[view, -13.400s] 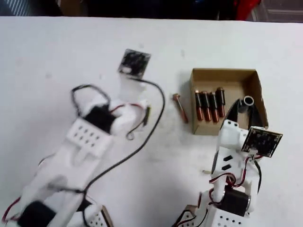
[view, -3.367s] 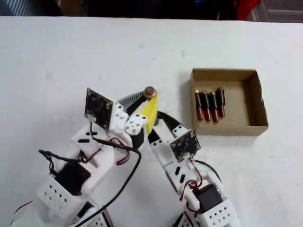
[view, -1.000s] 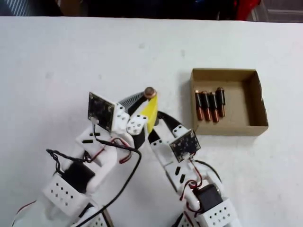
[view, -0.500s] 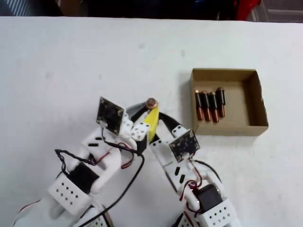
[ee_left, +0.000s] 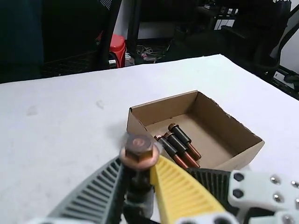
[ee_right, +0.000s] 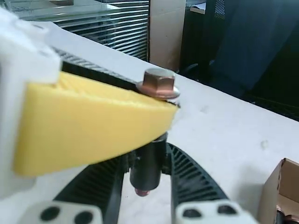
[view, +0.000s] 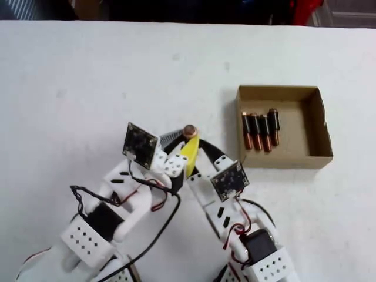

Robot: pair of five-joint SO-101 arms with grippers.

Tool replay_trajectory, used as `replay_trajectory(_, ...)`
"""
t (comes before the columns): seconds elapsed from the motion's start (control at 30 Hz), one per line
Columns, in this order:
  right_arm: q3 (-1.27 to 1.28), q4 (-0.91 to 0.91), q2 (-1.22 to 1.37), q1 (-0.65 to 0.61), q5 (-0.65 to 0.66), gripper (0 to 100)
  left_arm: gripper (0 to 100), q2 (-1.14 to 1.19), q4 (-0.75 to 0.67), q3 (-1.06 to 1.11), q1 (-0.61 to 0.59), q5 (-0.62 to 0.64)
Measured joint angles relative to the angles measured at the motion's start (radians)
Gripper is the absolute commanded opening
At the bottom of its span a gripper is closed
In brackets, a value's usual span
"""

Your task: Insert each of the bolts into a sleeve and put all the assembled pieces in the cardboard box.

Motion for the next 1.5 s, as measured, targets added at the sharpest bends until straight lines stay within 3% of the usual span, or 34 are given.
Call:
replay_trajectory(0.17,0.000,0.000,0.000,0.002,0.002,1.7,26,0.000,0.000,0.002,0.017,0.000)
replay_trajectory(0.73,0.000,0.000,0.002,-0.002,0.002,1.7,26,-0.002,0.000,0.002,-0.101,0.000)
replay_trajectory(0.93,0.000,0.000,0.002,-0.002,0.002,1.7,26,0.000,0.000,-0.038,-0.121,-0.104)
replay_trajectory(1.07,0.000,0.000,0.002,-0.002,0.005,1.7,26,-0.002,0.003,-0.104,-0.209,-0.120)
replay_trajectory(1.2,0.000,0.000,0.002,-0.002,0.005,1.7,26,-0.002,0.103,-0.181,-0.319,-0.123)
replay_trajectory(1.5,0.000,0.000,0.002,0.018,0.005,1.7,26,-0.002,0.489,-0.384,-0.537,-0.123)
